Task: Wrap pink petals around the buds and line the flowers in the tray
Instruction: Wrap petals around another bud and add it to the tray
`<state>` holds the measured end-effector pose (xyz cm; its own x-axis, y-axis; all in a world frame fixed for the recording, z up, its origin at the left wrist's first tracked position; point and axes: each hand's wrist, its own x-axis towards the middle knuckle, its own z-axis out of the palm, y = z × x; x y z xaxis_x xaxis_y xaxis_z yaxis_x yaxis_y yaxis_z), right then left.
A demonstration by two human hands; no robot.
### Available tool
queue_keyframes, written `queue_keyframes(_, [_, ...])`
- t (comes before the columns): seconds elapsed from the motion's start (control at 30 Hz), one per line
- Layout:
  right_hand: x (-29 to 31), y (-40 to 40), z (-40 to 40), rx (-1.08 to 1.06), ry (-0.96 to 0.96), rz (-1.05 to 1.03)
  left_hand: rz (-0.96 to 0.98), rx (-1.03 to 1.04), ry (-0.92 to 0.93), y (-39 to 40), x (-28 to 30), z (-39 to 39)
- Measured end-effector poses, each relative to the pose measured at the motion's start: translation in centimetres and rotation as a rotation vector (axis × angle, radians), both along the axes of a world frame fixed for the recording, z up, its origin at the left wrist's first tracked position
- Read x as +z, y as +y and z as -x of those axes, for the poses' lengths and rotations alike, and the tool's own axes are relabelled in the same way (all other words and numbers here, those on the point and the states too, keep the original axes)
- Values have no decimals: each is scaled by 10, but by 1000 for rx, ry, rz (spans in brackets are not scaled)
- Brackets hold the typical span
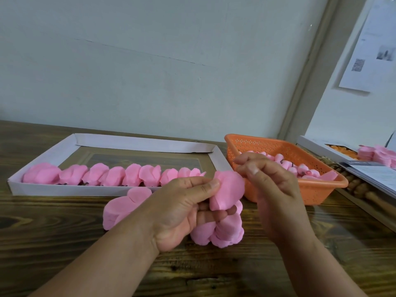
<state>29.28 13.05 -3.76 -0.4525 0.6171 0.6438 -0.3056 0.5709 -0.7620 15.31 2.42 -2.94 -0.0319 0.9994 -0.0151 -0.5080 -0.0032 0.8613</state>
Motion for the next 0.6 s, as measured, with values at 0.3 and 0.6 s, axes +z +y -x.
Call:
queue_keyframes(0.3, [5,-13,-7,-80,-219,-419,-20,25,-28,2,-1,4])
queue_keyframes(0.6, [5,-18,-7,-102,-195,-526,-111,-18,-12,2,0,4])
